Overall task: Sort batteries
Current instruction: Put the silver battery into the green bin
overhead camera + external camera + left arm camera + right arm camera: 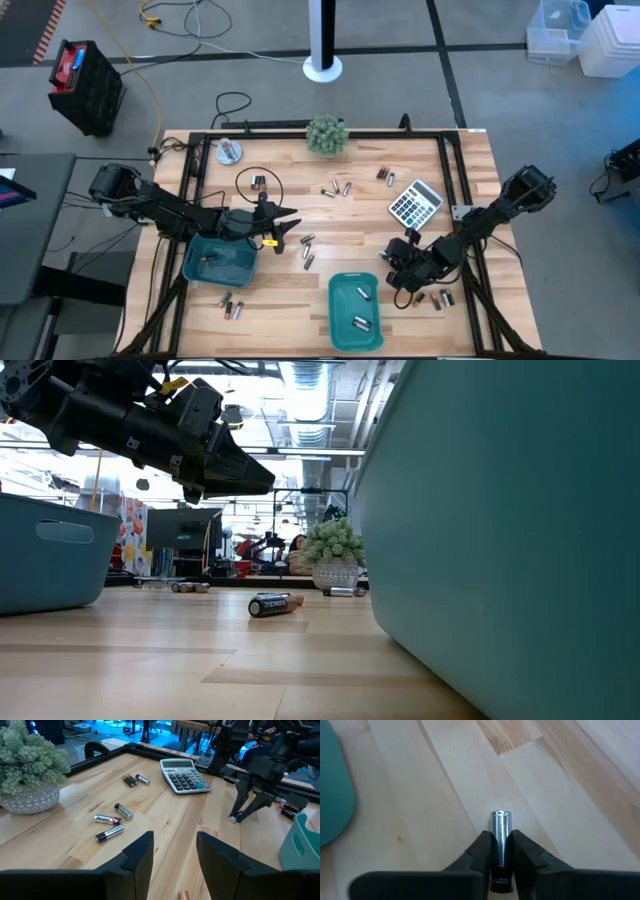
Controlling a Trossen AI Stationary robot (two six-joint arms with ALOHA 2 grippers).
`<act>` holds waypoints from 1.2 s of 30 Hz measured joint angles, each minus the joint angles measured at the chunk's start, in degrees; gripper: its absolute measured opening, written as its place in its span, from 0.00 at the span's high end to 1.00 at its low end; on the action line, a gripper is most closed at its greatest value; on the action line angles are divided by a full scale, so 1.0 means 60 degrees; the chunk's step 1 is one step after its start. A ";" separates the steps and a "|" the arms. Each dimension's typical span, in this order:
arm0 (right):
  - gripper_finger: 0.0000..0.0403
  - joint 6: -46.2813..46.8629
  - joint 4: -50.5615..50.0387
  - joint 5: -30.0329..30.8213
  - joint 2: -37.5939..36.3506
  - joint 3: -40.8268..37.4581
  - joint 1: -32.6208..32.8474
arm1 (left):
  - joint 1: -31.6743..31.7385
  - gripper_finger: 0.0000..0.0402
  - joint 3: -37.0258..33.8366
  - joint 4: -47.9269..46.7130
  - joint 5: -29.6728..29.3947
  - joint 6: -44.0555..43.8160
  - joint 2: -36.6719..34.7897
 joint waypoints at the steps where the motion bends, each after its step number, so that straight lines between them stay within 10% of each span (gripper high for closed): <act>1: 0.87 -0.0020 -0.0023 -0.0014 -0.0037 0.0000 0.0000 | 0.0000 0.64 0.0000 0.0000 0.0000 0.0000 0.0000; 22: 0.93 -0.0976 -0.0838 0.0938 -0.1807 -0.0076 0.0043 | 0.0000 0.64 0.0004 -0.0044 0.0000 0.0004 0.0000; 36: 0.93 -0.5590 0.4193 0.0668 -0.2744 -0.0040 0.0149 | 0.0002 0.64 0.0004 -0.0055 0.0000 -0.0417 0.0000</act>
